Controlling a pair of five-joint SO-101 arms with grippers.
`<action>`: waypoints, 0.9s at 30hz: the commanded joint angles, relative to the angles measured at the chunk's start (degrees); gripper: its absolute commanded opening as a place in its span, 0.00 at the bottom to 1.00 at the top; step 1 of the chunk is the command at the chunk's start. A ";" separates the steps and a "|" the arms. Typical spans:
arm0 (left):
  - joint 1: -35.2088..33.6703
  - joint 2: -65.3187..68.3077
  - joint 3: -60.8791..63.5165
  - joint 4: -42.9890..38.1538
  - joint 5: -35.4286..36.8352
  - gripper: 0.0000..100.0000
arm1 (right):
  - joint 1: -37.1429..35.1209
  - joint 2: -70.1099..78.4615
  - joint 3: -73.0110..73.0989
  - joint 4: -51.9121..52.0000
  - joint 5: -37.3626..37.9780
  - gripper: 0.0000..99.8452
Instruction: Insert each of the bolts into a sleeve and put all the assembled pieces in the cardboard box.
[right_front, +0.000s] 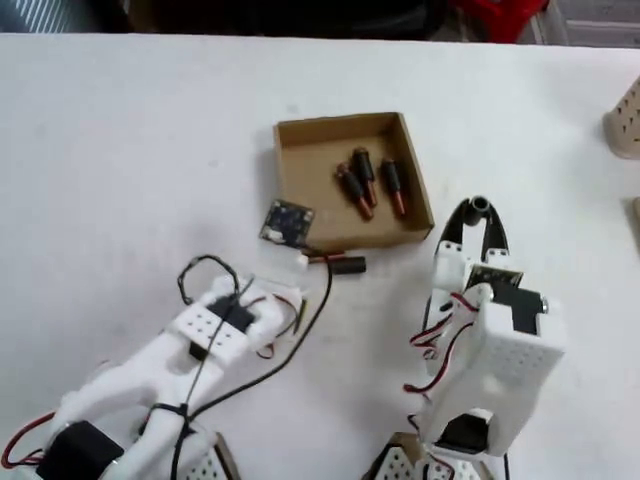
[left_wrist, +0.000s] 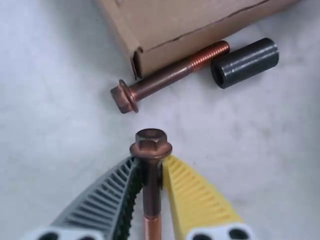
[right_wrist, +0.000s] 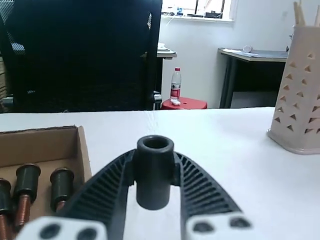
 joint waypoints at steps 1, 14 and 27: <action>0.31 -2.42 -0.18 -1.23 -0.70 0.02 | -1.54 -0.22 -1.93 -1.80 -0.53 0.02; -1.89 -2.51 -0.09 -1.05 -0.70 0.02 | -16.04 -10.68 8.26 -1.71 -0.53 0.02; -11.12 -2.51 -0.18 -1.23 -0.79 0.02 | -35.56 -12.70 15.03 -1.45 -0.53 0.02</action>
